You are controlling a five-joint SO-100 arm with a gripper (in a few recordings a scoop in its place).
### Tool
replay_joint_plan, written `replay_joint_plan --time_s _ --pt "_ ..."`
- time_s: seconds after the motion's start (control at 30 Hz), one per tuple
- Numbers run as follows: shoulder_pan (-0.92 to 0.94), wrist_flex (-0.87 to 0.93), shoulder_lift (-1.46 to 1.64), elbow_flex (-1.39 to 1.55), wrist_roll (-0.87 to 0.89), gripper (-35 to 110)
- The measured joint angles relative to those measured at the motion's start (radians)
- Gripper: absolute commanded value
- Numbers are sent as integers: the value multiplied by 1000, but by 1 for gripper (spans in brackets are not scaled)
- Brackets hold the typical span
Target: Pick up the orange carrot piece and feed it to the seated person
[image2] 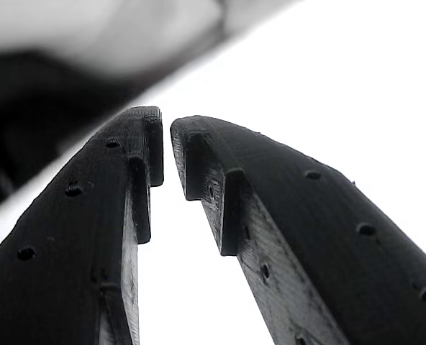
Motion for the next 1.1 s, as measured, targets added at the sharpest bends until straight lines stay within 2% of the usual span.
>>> replay_joint_plan --time_s 0.47,0.8,1.1 --pt "-63 32 626 549 0 -3" --pt "-71 324 983 618 -9 1" --pt "-74 377 1078 627 -9 2"
